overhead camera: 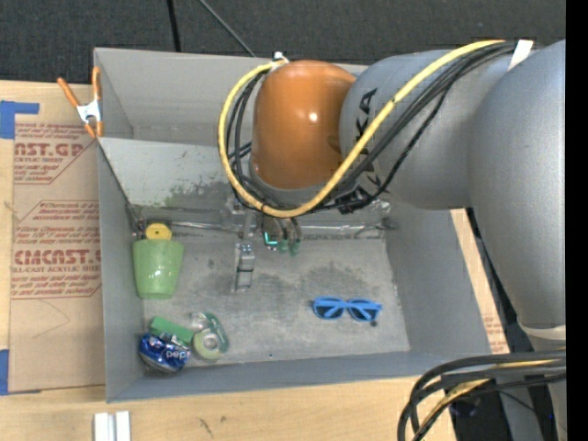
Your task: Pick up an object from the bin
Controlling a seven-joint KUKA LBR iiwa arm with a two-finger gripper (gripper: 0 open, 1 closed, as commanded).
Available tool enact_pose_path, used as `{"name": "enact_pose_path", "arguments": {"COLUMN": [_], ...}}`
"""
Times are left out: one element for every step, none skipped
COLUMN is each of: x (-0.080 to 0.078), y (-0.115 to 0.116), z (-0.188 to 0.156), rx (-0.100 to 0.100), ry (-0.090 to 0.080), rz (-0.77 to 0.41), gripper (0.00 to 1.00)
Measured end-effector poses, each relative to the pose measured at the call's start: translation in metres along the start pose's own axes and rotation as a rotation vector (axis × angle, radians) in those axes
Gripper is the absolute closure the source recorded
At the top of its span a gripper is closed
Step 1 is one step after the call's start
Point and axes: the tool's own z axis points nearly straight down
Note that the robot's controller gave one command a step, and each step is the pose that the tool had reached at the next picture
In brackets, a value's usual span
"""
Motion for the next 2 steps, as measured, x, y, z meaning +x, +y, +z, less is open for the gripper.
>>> {"name": "enact_pose_path", "arguments": {"x": [0.073, 0.042], "y": [0.044, -0.014], "z": [0.104, 0.111], "rx": [0.001, -0.001], "ry": [0.004, -0.006], "rz": [0.110, 0.181], "gripper": [0.00, 0.00]}}
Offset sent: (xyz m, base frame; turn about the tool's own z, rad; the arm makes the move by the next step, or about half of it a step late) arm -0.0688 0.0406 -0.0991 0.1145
